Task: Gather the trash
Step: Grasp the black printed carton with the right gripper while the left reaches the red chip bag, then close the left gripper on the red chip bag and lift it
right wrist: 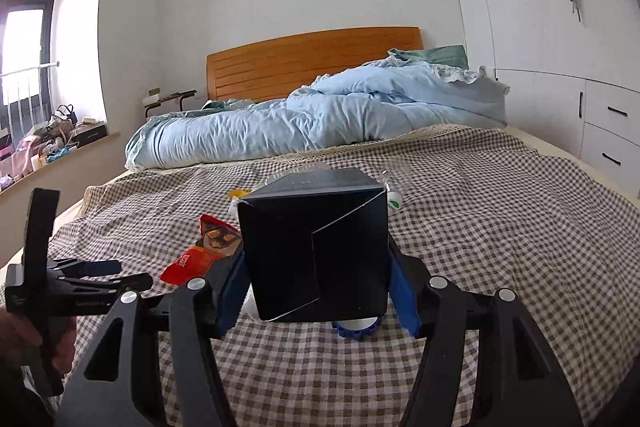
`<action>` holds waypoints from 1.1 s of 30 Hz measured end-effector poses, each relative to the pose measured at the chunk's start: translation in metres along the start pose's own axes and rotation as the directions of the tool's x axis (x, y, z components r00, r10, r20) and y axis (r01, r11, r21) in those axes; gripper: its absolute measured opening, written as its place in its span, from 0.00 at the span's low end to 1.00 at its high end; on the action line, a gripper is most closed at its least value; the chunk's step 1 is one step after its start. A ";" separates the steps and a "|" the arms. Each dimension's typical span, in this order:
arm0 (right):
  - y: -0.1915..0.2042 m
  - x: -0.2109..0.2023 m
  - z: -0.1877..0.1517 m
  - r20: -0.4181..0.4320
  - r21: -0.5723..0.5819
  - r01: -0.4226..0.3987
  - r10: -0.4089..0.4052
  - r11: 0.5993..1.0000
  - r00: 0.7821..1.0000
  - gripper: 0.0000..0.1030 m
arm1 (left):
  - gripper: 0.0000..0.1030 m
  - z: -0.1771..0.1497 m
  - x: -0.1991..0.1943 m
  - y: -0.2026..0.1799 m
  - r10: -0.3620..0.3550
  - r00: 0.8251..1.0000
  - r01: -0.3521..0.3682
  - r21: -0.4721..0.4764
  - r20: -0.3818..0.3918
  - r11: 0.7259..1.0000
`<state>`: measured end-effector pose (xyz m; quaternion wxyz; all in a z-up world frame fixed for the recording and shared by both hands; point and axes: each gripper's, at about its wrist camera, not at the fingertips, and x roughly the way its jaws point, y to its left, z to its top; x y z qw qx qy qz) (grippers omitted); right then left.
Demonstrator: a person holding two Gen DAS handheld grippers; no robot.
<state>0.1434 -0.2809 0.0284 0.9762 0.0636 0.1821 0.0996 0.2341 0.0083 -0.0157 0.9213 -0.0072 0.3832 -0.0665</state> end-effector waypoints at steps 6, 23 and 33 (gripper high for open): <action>-0.015 0.008 -0.004 -0.047 0.073 -0.029 0.032 0.997 0.998 0.58 | 0.51 0.009 0.046 -0.015 0.091 0.993 -0.088 0.047 -0.068 0.995; 0.000 0.002 -0.002 -0.018 0.015 -0.048 0.048 0.999 0.999 0.58 | 0.04 0.003 -0.056 -0.012 0.051 0.977 -0.060 0.039 0.208 0.997; -0.026 -0.067 0.012 0.076 0.018 0.045 -0.047 0.999 0.996 0.58 | 0.04 -0.001 -0.087 -0.062 -0.017 0.957 -0.022 0.130 0.291 0.991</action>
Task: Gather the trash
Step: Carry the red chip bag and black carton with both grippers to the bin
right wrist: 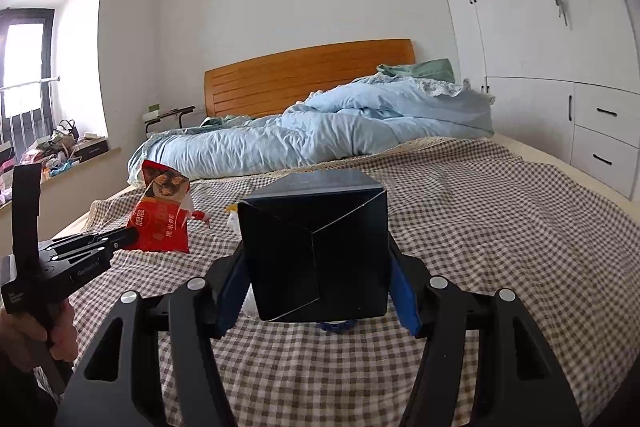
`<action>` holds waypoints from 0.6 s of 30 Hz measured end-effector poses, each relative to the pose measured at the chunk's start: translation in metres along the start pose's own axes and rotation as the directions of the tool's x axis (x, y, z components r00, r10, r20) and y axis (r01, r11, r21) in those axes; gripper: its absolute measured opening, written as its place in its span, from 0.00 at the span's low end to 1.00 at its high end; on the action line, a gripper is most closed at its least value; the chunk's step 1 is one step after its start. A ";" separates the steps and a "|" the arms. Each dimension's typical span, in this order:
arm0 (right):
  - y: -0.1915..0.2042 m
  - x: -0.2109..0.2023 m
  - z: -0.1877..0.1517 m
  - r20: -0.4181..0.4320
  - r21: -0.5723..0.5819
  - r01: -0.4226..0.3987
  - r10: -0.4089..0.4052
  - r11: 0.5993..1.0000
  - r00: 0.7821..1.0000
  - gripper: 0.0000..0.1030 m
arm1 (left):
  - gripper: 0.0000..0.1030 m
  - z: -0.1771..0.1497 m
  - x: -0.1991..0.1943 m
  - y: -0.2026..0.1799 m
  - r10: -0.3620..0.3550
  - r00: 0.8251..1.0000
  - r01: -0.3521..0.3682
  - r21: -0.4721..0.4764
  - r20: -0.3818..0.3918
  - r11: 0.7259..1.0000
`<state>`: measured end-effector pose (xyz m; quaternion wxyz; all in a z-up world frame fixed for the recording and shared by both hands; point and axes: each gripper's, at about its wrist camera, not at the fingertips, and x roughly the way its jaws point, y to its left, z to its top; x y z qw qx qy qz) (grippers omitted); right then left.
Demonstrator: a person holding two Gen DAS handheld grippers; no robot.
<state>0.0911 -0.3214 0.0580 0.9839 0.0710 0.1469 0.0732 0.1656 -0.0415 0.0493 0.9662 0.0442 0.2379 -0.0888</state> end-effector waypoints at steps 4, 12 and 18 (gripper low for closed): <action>-0.041 -0.046 0.000 0.013 -0.003 0.107 -0.107 0.994 0.994 0.58 | 0.04 0.003 -0.019 -0.057 -0.113 0.994 0.111 0.095 0.013 0.989; -0.136 -0.135 -0.024 -0.065 -0.051 0.376 -0.379 0.925 0.923 0.58 | 0.04 -0.014 -0.052 -0.190 -0.390 0.920 0.387 0.249 -0.041 0.888; -0.175 -0.186 -0.066 -0.155 -0.091 0.476 -0.485 0.875 0.861 0.58 | 0.04 -0.036 -0.062 -0.266 -0.519 0.842 0.539 0.183 -0.147 0.823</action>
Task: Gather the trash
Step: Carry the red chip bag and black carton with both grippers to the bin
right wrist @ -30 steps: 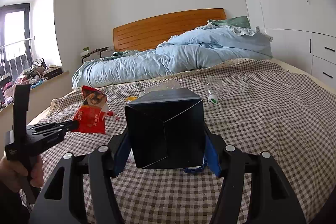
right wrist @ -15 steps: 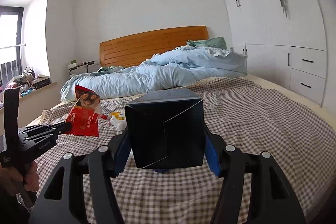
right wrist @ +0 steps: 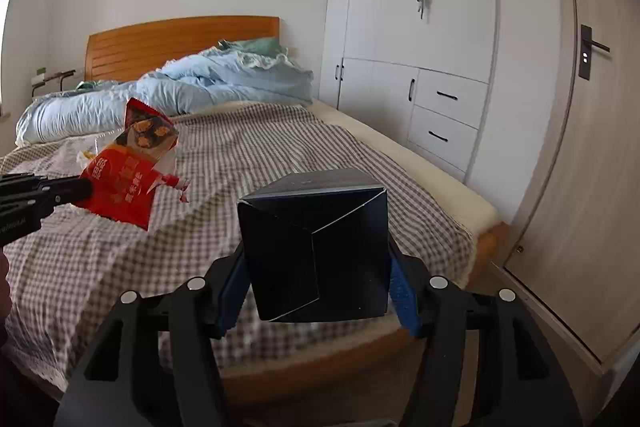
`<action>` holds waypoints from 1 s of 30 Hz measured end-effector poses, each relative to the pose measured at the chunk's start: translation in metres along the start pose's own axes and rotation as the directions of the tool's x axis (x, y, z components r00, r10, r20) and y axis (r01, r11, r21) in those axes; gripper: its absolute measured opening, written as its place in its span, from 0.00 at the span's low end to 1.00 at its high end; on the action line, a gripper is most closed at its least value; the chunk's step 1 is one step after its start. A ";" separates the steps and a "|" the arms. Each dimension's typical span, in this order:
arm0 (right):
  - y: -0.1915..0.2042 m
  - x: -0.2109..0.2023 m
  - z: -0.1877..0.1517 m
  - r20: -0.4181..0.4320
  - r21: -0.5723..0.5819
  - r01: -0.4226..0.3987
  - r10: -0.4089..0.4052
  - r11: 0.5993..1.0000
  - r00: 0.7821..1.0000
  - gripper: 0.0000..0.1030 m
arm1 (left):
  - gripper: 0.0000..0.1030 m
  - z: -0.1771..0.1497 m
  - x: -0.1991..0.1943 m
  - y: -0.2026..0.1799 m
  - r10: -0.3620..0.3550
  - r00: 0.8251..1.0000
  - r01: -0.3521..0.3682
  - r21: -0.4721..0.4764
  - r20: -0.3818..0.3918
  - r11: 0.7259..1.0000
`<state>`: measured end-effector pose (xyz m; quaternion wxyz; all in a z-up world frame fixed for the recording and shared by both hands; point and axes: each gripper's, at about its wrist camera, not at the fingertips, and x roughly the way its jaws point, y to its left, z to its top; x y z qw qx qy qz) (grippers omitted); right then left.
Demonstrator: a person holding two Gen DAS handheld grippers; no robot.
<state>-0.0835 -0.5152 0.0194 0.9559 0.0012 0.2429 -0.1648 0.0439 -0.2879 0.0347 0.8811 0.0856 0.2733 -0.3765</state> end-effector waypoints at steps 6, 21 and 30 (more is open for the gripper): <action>-0.047 -0.003 -0.071 -0.186 0.044 0.071 -0.062 0.996 0.981 0.58 | 0.04 -0.035 0.054 -0.083 -0.198 0.958 0.194 -0.042 -0.209 0.980; -0.110 -0.018 -0.159 -0.448 0.079 0.158 -0.107 0.984 0.888 0.58 | 0.04 -0.173 0.154 -0.208 -0.389 0.625 0.293 -0.259 -0.676 0.920; -0.114 -0.010 -0.186 -0.530 0.091 0.110 -0.045 0.990 0.847 0.58 | 0.48 -0.227 0.178 -0.223 -0.376 0.475 0.200 -0.319 -0.795 0.926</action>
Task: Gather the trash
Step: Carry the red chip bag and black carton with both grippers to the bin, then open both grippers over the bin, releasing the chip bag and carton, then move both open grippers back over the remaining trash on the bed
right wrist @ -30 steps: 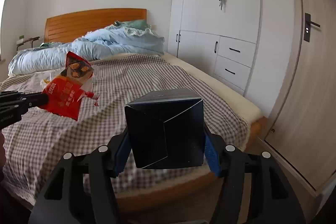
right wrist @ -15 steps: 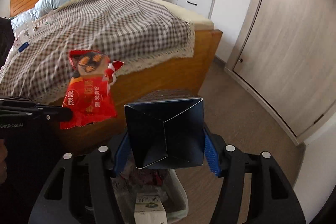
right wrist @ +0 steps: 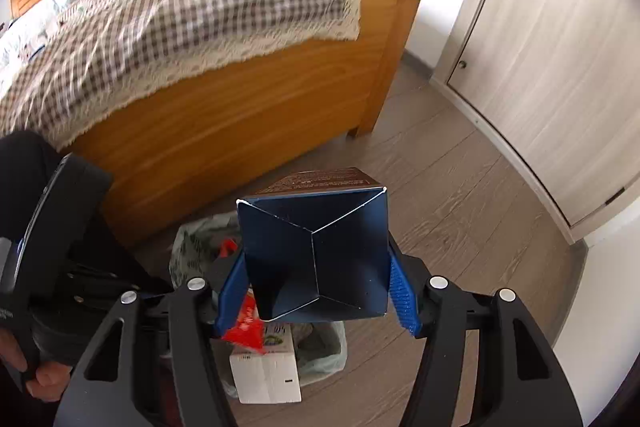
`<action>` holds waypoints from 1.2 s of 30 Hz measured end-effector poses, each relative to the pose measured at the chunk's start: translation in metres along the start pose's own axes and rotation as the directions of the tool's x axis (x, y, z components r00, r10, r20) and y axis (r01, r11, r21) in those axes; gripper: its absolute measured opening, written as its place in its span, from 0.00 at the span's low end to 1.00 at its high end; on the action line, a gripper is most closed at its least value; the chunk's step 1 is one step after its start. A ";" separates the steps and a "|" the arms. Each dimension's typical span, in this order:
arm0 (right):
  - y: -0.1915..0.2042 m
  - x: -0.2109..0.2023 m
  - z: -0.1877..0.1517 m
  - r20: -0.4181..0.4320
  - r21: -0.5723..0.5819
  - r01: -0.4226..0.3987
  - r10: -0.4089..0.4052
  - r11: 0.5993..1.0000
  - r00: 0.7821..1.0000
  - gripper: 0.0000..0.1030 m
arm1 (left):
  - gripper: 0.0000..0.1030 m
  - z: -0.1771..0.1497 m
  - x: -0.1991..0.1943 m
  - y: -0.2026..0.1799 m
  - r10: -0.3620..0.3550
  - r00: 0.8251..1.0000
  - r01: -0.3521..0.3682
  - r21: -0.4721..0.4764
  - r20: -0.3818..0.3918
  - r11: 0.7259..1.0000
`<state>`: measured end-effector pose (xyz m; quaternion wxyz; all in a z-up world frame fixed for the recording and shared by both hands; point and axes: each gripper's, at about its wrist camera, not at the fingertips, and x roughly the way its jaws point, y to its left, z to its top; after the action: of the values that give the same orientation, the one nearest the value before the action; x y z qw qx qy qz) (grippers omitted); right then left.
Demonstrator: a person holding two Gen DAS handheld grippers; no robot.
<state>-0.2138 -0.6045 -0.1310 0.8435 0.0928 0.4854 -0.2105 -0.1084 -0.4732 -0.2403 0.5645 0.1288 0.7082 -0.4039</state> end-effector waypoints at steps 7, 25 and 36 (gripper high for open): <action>0.002 0.030 -0.017 -0.134 0.016 -0.125 0.126 0.992 0.983 0.58 | 0.58 -0.008 -0.014 0.003 -0.014 0.995 0.020 -0.064 0.097 0.998; -0.009 0.058 -0.031 -0.276 0.109 -0.063 0.091 0.992 0.957 0.66 | 0.59 -0.001 -0.026 0.012 -0.026 0.990 0.037 -0.078 0.139 0.996; -0.017 0.038 -0.010 -0.223 0.048 0.047 -0.035 0.998 0.974 0.66 | 0.61 -0.001 -0.052 -0.007 -0.033 0.970 0.022 0.048 0.241 0.999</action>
<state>-0.2128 -0.6262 -0.1675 0.7767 0.1280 0.5727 -0.2289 -0.0962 -0.4630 -0.1897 0.6378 0.0815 0.6268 -0.4402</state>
